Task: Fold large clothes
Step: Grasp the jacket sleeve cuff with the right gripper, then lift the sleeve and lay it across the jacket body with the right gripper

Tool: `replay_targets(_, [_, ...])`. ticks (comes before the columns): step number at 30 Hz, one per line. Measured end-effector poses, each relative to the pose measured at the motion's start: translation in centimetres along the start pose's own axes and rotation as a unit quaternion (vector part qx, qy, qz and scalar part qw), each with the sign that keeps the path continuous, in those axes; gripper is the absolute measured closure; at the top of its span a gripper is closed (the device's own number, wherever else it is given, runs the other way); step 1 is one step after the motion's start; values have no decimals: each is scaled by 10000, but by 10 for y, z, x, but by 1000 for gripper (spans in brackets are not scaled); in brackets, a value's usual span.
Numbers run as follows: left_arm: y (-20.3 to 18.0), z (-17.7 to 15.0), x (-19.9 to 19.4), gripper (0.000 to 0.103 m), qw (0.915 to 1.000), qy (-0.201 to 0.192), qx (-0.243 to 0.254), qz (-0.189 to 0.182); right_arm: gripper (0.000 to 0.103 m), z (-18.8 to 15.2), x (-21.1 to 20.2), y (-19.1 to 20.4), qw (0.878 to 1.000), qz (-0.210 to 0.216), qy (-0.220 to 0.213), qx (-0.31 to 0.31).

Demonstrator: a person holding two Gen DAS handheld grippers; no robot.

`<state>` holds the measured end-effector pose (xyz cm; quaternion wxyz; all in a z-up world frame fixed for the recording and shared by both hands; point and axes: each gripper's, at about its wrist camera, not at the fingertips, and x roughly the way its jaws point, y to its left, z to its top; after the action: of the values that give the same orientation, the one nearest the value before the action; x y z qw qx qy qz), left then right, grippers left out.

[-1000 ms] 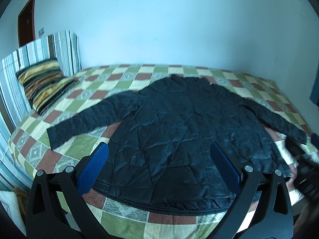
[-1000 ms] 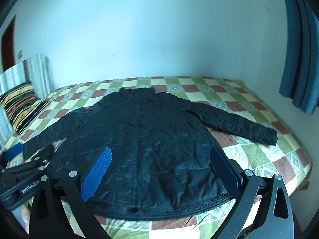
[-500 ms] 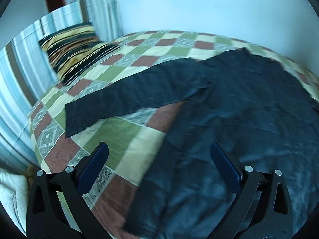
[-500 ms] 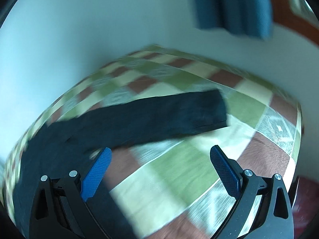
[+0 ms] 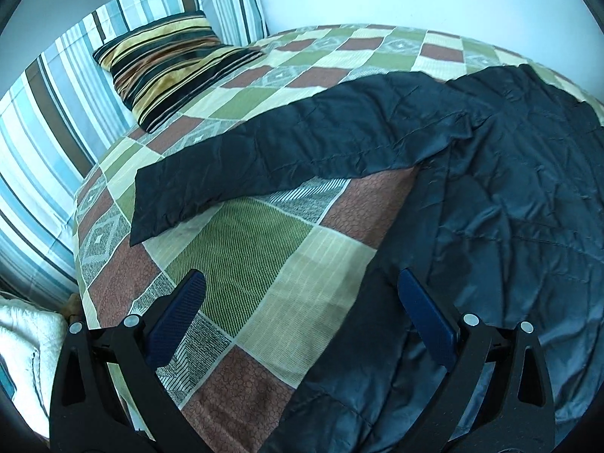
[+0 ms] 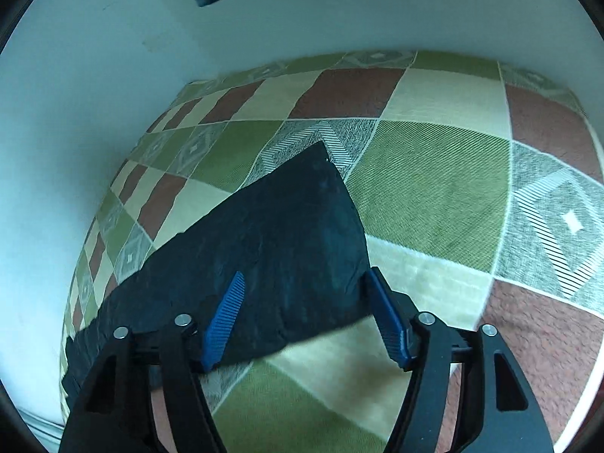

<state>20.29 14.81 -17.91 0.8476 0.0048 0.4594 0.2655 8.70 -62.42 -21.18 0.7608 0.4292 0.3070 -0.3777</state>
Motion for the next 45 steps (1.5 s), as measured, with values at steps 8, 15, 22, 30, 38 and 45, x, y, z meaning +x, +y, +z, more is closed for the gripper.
replay_targets(8, [-2,0,5,2,10000,56,18,55,37,0,-3,-18,9988,132,-95,470])
replay_targets(15, [-4,-2,9,2,9999,84,21,63,36,7,8,-10,9980,358,-235,458])
replay_targets(22, [-4,-3,11,2,9999,86,48,68,78,8,3,4,9986,338,-361,183])
replay_targets(30, [-5,-6,10,2,9998,-23,151,109,84,-4,-55,84,9882,868,-952,-823])
replay_targets(38, [8,-6,14,2,9999,-93,16,111,85,-80,-104,224,9471,1738,-1102,-2461])
replay_targets(45, [7,-11,19,2,9999,-126,12,31,85,-173,-99,325,9092,2296,-656,-3410])
